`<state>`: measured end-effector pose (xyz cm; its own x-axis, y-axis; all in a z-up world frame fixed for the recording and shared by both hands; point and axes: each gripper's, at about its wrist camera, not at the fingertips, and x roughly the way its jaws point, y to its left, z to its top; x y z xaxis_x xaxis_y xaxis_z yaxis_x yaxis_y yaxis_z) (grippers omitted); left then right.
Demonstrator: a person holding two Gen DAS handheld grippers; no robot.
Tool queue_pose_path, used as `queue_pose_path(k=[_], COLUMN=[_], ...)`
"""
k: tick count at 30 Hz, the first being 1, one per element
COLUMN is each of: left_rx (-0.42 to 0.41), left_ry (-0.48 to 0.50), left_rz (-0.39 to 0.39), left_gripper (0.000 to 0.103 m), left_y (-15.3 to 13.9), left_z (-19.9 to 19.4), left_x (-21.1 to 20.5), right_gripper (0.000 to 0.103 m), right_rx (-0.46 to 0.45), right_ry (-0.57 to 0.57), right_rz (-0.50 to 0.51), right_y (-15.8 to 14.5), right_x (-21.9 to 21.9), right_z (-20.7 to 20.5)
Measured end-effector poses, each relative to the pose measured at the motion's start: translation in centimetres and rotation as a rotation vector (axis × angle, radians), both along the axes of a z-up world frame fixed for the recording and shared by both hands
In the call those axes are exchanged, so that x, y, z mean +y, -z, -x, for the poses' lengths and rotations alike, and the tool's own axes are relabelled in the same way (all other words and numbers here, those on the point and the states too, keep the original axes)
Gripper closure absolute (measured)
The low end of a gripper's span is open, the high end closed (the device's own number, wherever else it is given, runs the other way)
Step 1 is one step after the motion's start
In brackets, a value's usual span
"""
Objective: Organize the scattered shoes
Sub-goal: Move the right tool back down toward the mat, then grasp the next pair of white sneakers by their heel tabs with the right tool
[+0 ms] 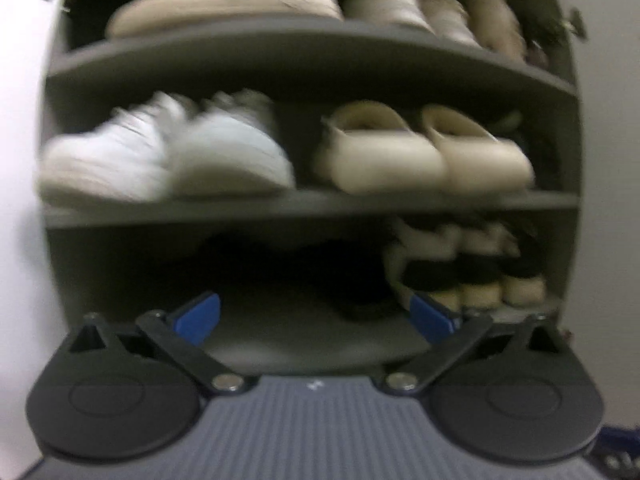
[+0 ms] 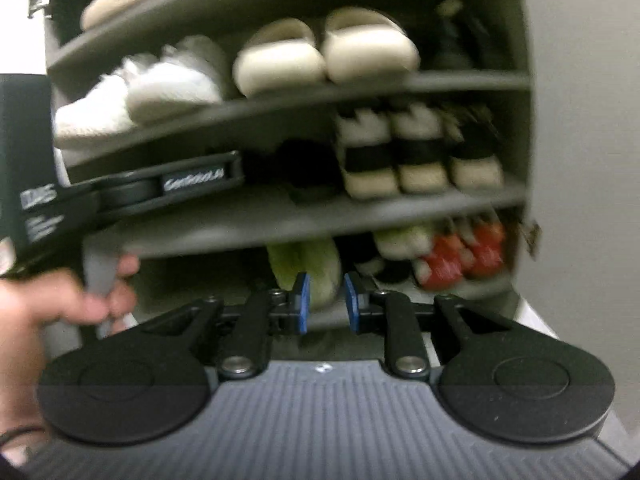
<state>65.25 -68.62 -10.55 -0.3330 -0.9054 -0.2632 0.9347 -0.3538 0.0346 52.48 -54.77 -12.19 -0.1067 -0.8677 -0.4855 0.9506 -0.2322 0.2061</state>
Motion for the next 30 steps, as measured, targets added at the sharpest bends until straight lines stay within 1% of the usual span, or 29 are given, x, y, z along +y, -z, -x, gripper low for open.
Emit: queue_pose_path(k=[3, 5, 6, 7, 8, 9, 10, 11, 12, 13, 14, 15, 16, 17, 18, 19, 21, 23, 25, 26, 28, 30], left_rx=[-0.034, -0.057, -0.069, -0.080, -0.091, -0.103, -0.114, -0.133, -0.145, -0.150, -0.158, -0.161, -0.160, -0.151, -0.142, -0.141, -0.159, -0.214, -0.230, -0.232, -0.240, -0.255], left_ry=[0.060, 0.100, 0.120, 0.140, 0.160, 0.181, 0.201, 0.222, 0.234, 0.239, 0.245, 0.247, 0.246, 0.249, 0.253, 0.259, 0.264, 0.255, 0.250, 0.250, 0.253, 0.265], left_rz=[-0.011, -0.018, -0.021, -0.025, -0.028, -0.032, -0.035, -0.030, -0.024, -0.027, -0.035, -0.053, -0.081, -0.112, -0.130, -0.132, -0.118, -0.089, -0.098, -0.104, -0.102, -0.092], left_gripper=[0.000, 0.000, 0.000, 0.000, 0.000, 0.000, 0.000, 0.000, 0.000, 0.000, 0.000, 0.000, 0.000, 0.000, 0.000, 0.000, 0.000, 0.000, 0.000, 0.000, 0.000, 0.000], left_y=[1.2, 2.0, 2.4, 2.8, 3.1, 3.5, 3.9, 4.3, 4.5, 4.7, 4.9, 5.0, 5.0, 5.0, 5.0, 5.0, 5.2, 6.0, 6.5, 6.6, 7.0, 7.4], left_z=[1.5, 2.4, 2.9, 3.4, 3.9, 4.4, 4.9, 5.1, 5.1, 5.0, 4.8, 4.8, 4.8, 4.7, 4.6, 4.5, 4.5, 5.0, 5.4, 5.5, 5.9, 6.4], left_x=[0.6, 1.1, 1.3, 1.5, 1.7, 1.9, 2.1, 2.4, 2.6, 2.6, 2.6, 2.4, 2.2, 2.1, 2.0, 2.1, 2.5, 3.0, 3.0, 2.9, 3.1, 3.6], right_gripper=[0.078, 0.078, 0.078, 0.075, 0.067, 0.065, 0.063, 0.065, 0.065, 0.065, 0.062, 0.058, 0.044, 0.031, 0.029, 0.031, 0.031, 0.031, 0.031, 0.031, 0.031, 0.031], right_rx=[-0.193, -0.344, -0.357, -0.277, -0.162, -0.080, -0.055, -0.029, -0.022, -0.038, -0.034, -0.020, 0.003, 0.009, 0.002, -0.016, -0.030, -0.033, -0.103, -0.127, -0.235, -0.280], right_ry=[0.103, 0.186, 0.200, 0.175, 0.139, 0.147, 0.227, 0.308, 0.393, 0.492, 0.600, 0.744, 0.889, 0.962, 1.055, 1.107, 1.160, 1.207, 1.320, 1.335, 1.364, 1.337], right_rz=[-0.106, -0.201, -0.242, -0.266, -0.277, -0.298, -0.334, -0.370, -0.385, -0.366, -0.351, -0.339, -0.336, -0.340, -0.348, -0.353, -0.363, -0.374, -0.393, -0.392, -0.387, -0.389], right_y=[2.2, 4.3, 5.5, 6.6, 7.5, 8.9, 11.1, 13.3, 15.1, 16.1, 17.0, 18.0, 19.1, 19.8, 20.9, 21.8, 22.9, 23.9, 25.5, 25.8, 27.8, 29.0], right_x=[3.0, 5.3, 6.7, 8.4, 9.7, 11.7, 14.7, 17.8, 20.5, 22.8, 24.9, 27.7, 30.5, 32.0, 34.5, 36.5, 39.3, 41.3, 43.8, 44.1, 45.3, 45.0], right_z=[3.1, 5.8, 7.2, 7.9, 7.9, 8.2, 9.1, 10.1, 11.1, 11.9, 12.6, 13.3, 13.9, 14.3, 15.0, 15.7, 16.8, 17.8, 19.2, 19.4, 20.1, 20.5])
